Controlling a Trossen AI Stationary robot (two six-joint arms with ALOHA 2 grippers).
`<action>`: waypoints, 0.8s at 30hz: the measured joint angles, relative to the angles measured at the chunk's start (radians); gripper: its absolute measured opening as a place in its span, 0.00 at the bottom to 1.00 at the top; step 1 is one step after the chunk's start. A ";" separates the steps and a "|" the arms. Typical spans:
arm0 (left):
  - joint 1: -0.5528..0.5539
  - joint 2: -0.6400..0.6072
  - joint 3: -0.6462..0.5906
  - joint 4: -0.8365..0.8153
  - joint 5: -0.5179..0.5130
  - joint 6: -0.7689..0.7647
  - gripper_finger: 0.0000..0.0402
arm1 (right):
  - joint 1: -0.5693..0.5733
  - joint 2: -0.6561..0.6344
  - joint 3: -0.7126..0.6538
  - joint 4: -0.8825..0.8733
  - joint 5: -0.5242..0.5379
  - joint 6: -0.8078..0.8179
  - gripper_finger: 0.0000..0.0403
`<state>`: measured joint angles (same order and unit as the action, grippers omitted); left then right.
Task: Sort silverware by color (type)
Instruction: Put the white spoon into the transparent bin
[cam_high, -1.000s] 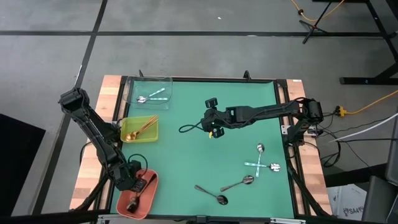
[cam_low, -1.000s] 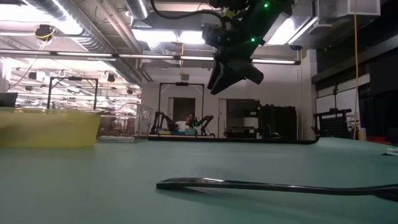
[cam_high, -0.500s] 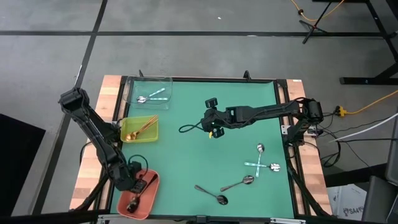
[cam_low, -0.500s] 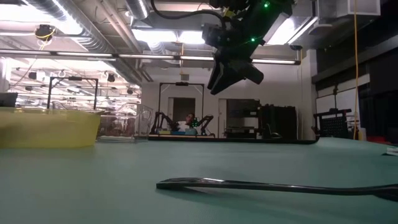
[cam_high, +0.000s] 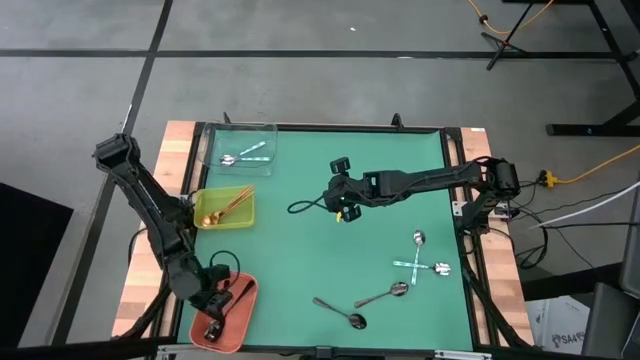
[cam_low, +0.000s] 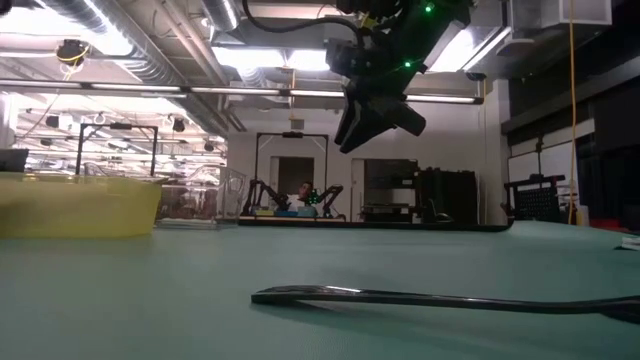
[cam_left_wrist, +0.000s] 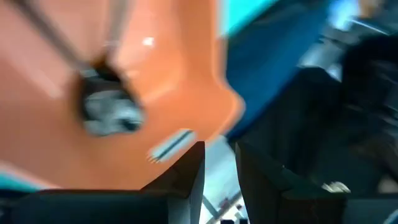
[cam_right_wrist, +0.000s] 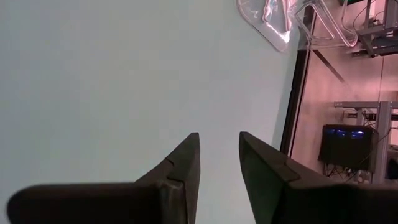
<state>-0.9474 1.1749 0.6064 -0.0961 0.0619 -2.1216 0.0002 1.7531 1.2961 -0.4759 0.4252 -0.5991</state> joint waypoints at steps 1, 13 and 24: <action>0.000 -0.012 0.000 0.020 -0.022 0.019 0.21 | 0.000 0.000 0.000 -0.003 0.000 0.000 0.26; 0.128 -0.072 0.000 0.150 -0.283 0.440 0.21 | 0.041 0.000 0.000 -0.182 0.010 0.127 0.26; 0.381 -0.072 0.000 0.168 -0.268 0.893 0.21 | 0.128 -0.057 0.000 -0.395 0.009 0.305 0.26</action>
<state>-0.5668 1.1030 0.6064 0.0715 -0.2056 -1.2284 0.1279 1.6959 1.2957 -0.8706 0.4339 -0.2940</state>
